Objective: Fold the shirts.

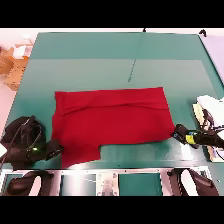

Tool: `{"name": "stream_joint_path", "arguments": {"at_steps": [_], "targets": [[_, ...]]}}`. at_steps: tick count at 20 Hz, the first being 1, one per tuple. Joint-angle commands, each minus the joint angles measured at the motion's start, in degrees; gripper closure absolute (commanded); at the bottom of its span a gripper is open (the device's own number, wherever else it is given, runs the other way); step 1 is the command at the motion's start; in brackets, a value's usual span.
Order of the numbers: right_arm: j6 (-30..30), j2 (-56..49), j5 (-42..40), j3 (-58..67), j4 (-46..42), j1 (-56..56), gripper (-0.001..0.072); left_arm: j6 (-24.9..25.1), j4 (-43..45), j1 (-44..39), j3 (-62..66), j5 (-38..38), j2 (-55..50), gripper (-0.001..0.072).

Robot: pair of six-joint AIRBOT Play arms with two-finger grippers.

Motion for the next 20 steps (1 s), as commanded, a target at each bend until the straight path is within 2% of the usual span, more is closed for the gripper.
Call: {"name": "stream_joint_path", "arguments": {"at_steps": [1, 4, 7, 9, 13, 18, 19, 20], "targets": [[1.9, 1.5, 3.3, 4.6, -2.2, 0.1, 0.0700, -2.8, 0.2, 0.0, 2.8, -0.7, 1.0, 0.0682], [1.5, -2.8, 1.2, 11.2, 3.0, 0.1, 0.0700, 0.6, -0.2, 0.0, 12.0, 2.2, -9.9, 0.0682], [-0.2, -10.9, -0.3, 18.5, 8.7, 0.1, 0.0700, 6.5, -3.8, 0.0, 24.2, 5.6, -24.5, 0.0682], [-1.6, -16.7, -3.0, 23.5, 12.9, 0.9, 0.0699, 8.7, -3.9, 0.0, 32.5, 7.0, -33.4, 0.0682], [-2.6, -31.0, -8.9, 33.9, 15.6, 6.9, 0.0699, 11.2, -4.9, 0.0, 43.4, 9.3, -48.7, 0.0681], [-2.6, -54.8, -14.7, 48.2, 19.0, 11.8, 0.0685, 15.7, -9.2, 0.0, 50.8, 18.7, -66.1, 0.0678], [-2.6, -59.4, -14.6, 51.2, 19.7, 12.0, 0.0514, 15.7, -10.8, 0.0, 51.6, 20.9, -69.2, 0.0410], [-2.6, -62.8, -13.6, 54.0, 19.8, 11.9, 0.0302, 15.7, -13.0, 0.0, 52.2, 22.7, -71.3, 0.0069]]}}
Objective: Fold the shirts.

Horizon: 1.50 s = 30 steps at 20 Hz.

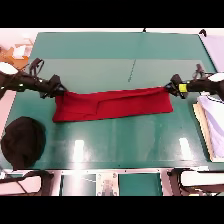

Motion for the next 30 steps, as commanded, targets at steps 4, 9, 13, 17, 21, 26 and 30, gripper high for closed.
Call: {"name": "stream_joint_path", "arguments": {"at_steps": [4, 9, 13, 17, 21, 26, 30], "targets": [[-5.3, -16.3, 11.7, 19.8, 2.1, -4.3, 0.0231, 1.7, -9.6, 4.6, 8.8, 3.8, -9.5, 0.0003], [-14.6, -18.8, 25.9, 21.9, -2.1, -12.1, 0.0196, 1.7, -9.6, 9.5, 15.3, -10.4, -9.5, 0.0036], [-18.4, -24.0, 29.5, 21.4, -2.1, -10.9, 0.0198, 3.5, -9.5, 8.3, 15.3, -12.6, -9.5, 0.0680], [-20.1, -27.8, 27.7, 21.2, -2.1, -5.7, 0.0249, 6.3, -8.6, 2.7, 15.3, -10.9, -9.5, 0.0680], [-21.5, -27.9, 25.6, 23.0, -2.1, -2.3, 0.0699, 6.8, -2.6, -8.4, 15.2, -4.0, -9.9, 0.0681], [-21.3, -19.3, 32.7, 26.8, -2.1, -2.3, 0.0700, 6.9, -1.9, -25.6, 15.2, 9.4, -17.1, 0.0680], [-21.1, -7.3, 40.2, 26.9, 0.5, -1.7, 0.0699, 7.7, -4.2, -37.2, 20.1, 16.6, -27.2, 0.0680]]}}
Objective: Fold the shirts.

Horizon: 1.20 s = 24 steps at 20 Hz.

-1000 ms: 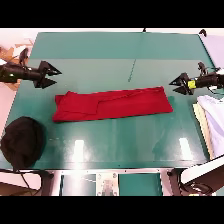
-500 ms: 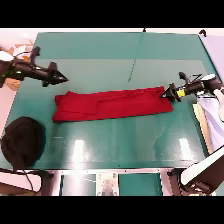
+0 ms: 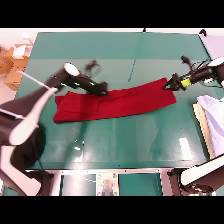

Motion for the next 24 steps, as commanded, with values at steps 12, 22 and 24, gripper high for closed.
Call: {"name": "stream_joint_path", "arguments": {"at_steps": [12, 22, 24], "targets": [[4.1, 22.0, 8.9, 0.5, 4.7, 1.6, 0.0699, -3.1, -8.3, -13.3, 24.3, -0.2, -18.1, 0.0680], [10.5, 20.2, -5.9, -0.6, 12.6, 23.9, 0.0698, -14.1, 23.3, 11.2, 27.4, -35.1, 1.2, 0.0681], [10.5, 16.4, -13.8, -0.9, 12.6, 33.4, 0.0697, -13.6, 25.5, 15.1, 26.0, -36.9, 5.7, 0.0681]]}}
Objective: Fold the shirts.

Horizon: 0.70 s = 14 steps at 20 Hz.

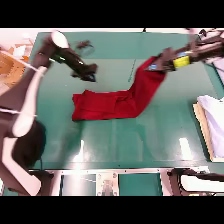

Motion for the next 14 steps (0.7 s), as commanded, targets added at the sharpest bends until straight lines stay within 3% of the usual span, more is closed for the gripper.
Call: {"name": "stream_joint_path", "arguments": {"at_steps": [1, 5, 6, 7, 8, 10, 12, 14], "targets": [[0.9, -5.5, -15.1, -0.5, 0.8, 15.8, 0.0697, -0.3, 8.2, 7.6, -1.8, -6.9, 8.3, 0.0681], [0.9, -18.7, -36.8, -0.4, 2.6, 34.6, 0.0694, 0.9, 8.2, 12.6, -1.8, -7.6, 13.1, 0.0681], [0.9, -22.5, -43.2, -0.4, 3.2, 38.6, 0.0541, 1.0, 8.2, 13.3, -1.8, -7.6, 13.7, 0.0680], [0.8, -25.7, -47.6, 0.0, 3.3, 41.3, 0.0248, 1.0, 8.1, 14.0, -1.8, -7.5, 14.0, 0.0680], [0.9, -28.0, -49.8, 0.9, 3.2, 42.5, 0.0173, 1.0, 8.2, 14.5, -1.8, -7.5, 14.1, 0.0680], [0.9, -28.3, -46.7, 2.3, -0.2, 39.9, 0.0228, 1.3, 8.2, 14.8, -1.8, -7.5, 14.1, 0.0681], [3.2, -25.8, -37.8, 3.6, -6.6, 32.0, 0.0303, 1.3, 8.0, 14.8, -1.8, -7.1, 14.1, 0.0680], [6.3, -22.5, -30.2, 3.6, -11.6, 22.1, 0.0298, 1.3, 8.0, 14.8, -1.8, -6.5, 14.1, 0.0680]]}}
